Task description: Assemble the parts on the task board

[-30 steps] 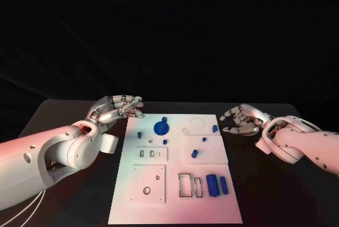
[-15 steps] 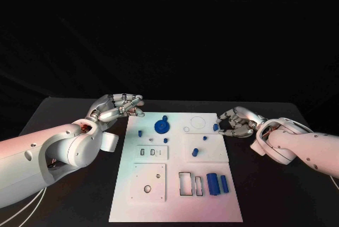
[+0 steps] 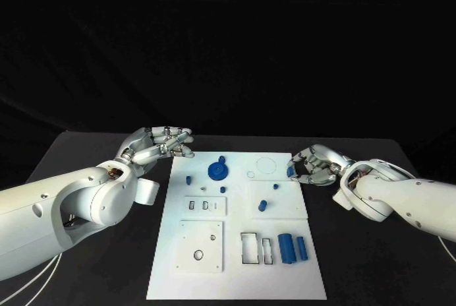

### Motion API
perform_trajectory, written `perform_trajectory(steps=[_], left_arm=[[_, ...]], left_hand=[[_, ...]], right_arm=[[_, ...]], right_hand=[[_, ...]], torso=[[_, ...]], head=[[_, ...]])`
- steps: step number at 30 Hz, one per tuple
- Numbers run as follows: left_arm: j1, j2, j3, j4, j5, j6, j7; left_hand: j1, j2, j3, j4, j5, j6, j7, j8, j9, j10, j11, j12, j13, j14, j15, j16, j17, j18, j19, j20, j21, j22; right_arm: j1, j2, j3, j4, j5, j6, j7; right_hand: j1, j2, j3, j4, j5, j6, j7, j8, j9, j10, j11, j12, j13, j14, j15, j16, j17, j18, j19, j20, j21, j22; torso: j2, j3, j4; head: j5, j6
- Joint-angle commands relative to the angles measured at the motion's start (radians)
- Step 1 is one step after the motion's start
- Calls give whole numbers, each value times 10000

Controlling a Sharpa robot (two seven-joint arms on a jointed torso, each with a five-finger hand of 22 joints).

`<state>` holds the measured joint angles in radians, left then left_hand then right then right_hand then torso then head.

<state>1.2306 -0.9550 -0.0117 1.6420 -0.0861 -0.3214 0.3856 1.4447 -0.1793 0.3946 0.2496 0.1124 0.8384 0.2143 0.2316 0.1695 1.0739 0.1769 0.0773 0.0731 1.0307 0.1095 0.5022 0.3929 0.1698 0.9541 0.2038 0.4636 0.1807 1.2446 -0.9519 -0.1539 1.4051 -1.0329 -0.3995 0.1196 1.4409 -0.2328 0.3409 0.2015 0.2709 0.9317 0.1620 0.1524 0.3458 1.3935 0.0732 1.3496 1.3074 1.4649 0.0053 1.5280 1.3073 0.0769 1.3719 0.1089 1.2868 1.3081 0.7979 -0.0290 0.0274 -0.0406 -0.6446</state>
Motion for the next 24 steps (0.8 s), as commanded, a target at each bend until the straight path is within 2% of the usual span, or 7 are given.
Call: perform_trajectory(steps=[1, 7, 14, 24], left_arm=[[3, 10, 5, -1, -3, 191, 75], [3, 29, 5, -17, -3, 196, 61], [3, 38, 5, -35, -3, 195, 47], [3, 33, 5, -38, -3, 198, 38]], left_hand=[[-18, 57, -21, -65, -18, -51, 319, -61, 13, -64, -13, -35, 11, -77, -4, 42, 16, 92, -63, -4, 69, 12], [-18, 57, -21, -65, -18, -51, 319, -61, 13, -64, -13, -35, 11, -77, -4, 42, 16, 92, -63, -4, 69, 12], [-10, 70, -19, -78, -13, -58, 321, -63, 20, -73, -11, -34, 14, -107, -1, 71, 37, 95, -80, 1, 82, 17], [-10, 70, -19, -78, -13, -58, 321, -63, 20, -73, -11, -34, 14, -107, -1, 71, 37, 95, -80, 1, 82, 17]], right_arm=[[-22, 30, -1, -20, -13, 92, -43], [-38, 57, -1, -28, -30, 103, -16], [-47, 75, -1, -14, -27, 70, 20], [-51, 106, -1, 5, -33, -27, 30]], right_hand=[[-82, 55, 60, 3, -1, 92, -15, 63, 19, 76, 12, 74, 505, 818, -28, 42, 1640, -9, 112, -2, 38, 120], [-135, 106, 148, 17, -6, 248, -59, 150, 47, 126, -24, 129, 554, 822, -54, 47, 1655, -16, 143, -20, 68, 157], [-188, 135, 233, 13, -11, 431, -133, 272, 89, 173, -86, 179, 600, 827, -103, 53, 1674, -23, 173, -58, 97, 197], [-207, 132, 239, 17, -14, 449, -140, 286, 94, 192, -93, 201, 621, 836, -111, 67, 1711, -31, 195, -64, 127, 226]], torso=[[-2, 7, -4], [9, -3, -5], [2, 12, -12], [-3, 16, -8]], head=[[-24, 8], [-69, 3], [-52, -6], [-69, -18]])
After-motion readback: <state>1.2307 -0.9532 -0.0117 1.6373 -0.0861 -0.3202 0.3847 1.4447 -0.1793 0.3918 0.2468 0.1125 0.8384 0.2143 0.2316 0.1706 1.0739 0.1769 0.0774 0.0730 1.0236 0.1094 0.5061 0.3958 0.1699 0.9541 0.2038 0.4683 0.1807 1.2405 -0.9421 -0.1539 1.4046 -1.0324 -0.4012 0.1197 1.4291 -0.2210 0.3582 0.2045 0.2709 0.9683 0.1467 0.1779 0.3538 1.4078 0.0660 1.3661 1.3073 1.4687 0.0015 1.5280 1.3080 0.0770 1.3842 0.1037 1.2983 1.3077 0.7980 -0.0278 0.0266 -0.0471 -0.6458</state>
